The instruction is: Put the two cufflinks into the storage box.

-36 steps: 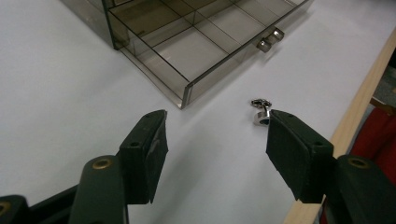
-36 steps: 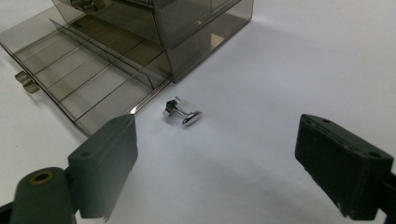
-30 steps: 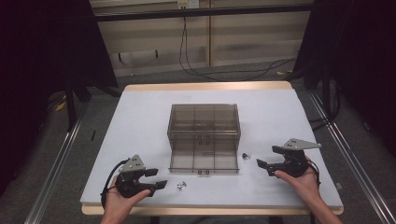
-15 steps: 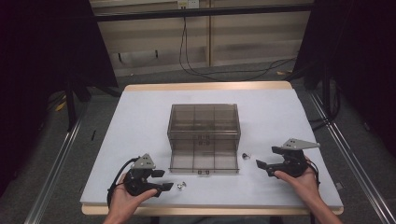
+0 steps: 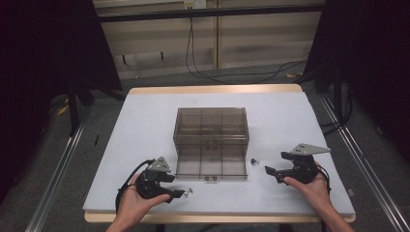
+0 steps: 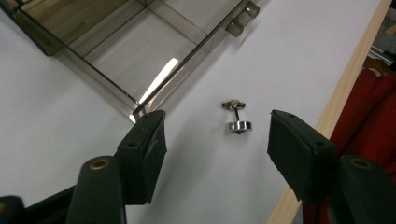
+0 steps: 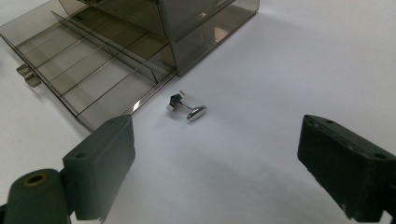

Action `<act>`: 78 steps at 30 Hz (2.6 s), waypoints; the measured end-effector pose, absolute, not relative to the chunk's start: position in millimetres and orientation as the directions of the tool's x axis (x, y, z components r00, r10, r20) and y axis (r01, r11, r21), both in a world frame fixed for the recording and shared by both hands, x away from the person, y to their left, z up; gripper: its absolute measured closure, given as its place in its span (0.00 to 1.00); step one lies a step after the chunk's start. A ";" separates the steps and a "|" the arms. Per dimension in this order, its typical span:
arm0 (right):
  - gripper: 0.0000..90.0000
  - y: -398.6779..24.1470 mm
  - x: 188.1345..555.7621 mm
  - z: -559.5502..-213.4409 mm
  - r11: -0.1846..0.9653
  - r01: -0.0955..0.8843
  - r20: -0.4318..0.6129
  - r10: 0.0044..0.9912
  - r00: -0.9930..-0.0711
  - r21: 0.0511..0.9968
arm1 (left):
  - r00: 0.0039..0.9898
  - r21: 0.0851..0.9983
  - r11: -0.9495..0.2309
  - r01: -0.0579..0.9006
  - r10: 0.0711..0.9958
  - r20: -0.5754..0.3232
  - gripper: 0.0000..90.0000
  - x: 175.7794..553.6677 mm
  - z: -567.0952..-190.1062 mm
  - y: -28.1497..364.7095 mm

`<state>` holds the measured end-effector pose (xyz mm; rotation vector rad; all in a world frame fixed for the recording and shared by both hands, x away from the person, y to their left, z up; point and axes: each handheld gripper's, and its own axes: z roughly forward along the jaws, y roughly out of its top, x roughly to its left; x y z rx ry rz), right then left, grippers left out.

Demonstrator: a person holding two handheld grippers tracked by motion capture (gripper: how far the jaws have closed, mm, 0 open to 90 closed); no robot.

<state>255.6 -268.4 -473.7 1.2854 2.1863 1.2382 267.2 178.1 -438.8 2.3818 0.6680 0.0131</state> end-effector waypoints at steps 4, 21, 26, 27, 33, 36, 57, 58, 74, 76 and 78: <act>0.12 -267.9 255.1 -473.5 0.223 0.551 0.146 0.825 -0.547 0.804 | 0.878 0.586 -0.673 0.450 0.455 -0.152 0.48 270.3 -435.5 173.4; 0.12 -266.7 255.7 -474.4 0.231 0.553 0.146 0.819 -0.555 0.800 | 0.892 0.523 -0.730 0.440 0.421 -0.164 0.61 278.2 -430.0 159.3; 0.12 -266.8 255.6 -474.4 0.231 0.554 0.147 0.819 -0.555 0.800 | 0.897 0.480 -0.762 0.435 0.411 -0.162 0.64 282.1 -429.3 157.6; 0.12 -266.7 255.5 -474.4 0.232 0.554 0.147 0.819 -0.555 0.800 | 0.893 0.483 -0.754 0.445 0.418 -0.168 0.64 281.8 -429.7 157.0; 0.12 -266.3 256.2 -475.0 0.236 0.556 0.146 0.818 -0.556 0.797 | 0.894 0.443 -0.777 0.447 0.410 -0.183 0.63 287.0 -431.1 154.5; 0.12 -266.1 256.4 -475.0 0.236 0.555 0.146 0.817 -0.558 0.797 | 0.895 0.420 -0.790 0.446 0.402 -0.194 0.64 287.9 -432.0 149.4; 0.12 -265.0 256.3 -475.3 0.243 0.556 0.147 0.812 -0.565 0.795 | 0.893 0.336 -0.830 0.446 0.387 -0.229 0.71 291.1 -439.4 135.6; 0.12 -265.0 256.3 -475.4 0.243 0.557 0.147 0.812 -0.565 0.794 | 0.890 0.335 -0.826 0.453 0.396 -0.226 0.71 290.0 -441.1 134.2; 0.12 -264.0 256.3 -475.9 0.244 0.560 0.152 0.809 -0.568 0.792 | 0.898 0.296 -0.851 0.434 0.383 -0.216 0.78 289.8 -448.7 124.5; 0.11 -263.8 256.6 -476.0 0.245 0.558 0.151 0.807 -0.570 0.793 | 0.896 0.292 -0.850 0.438 0.388 -0.214 0.78 288.3 -448.8 123.7; 0.11 -263.5 256.7 -476.0 0.245 0.559 0.152 0.807 -0.570 0.792 | 0.903 0.284 -0.860 0.424 0.377 -0.205 0.81 290.5 -448.6 124.1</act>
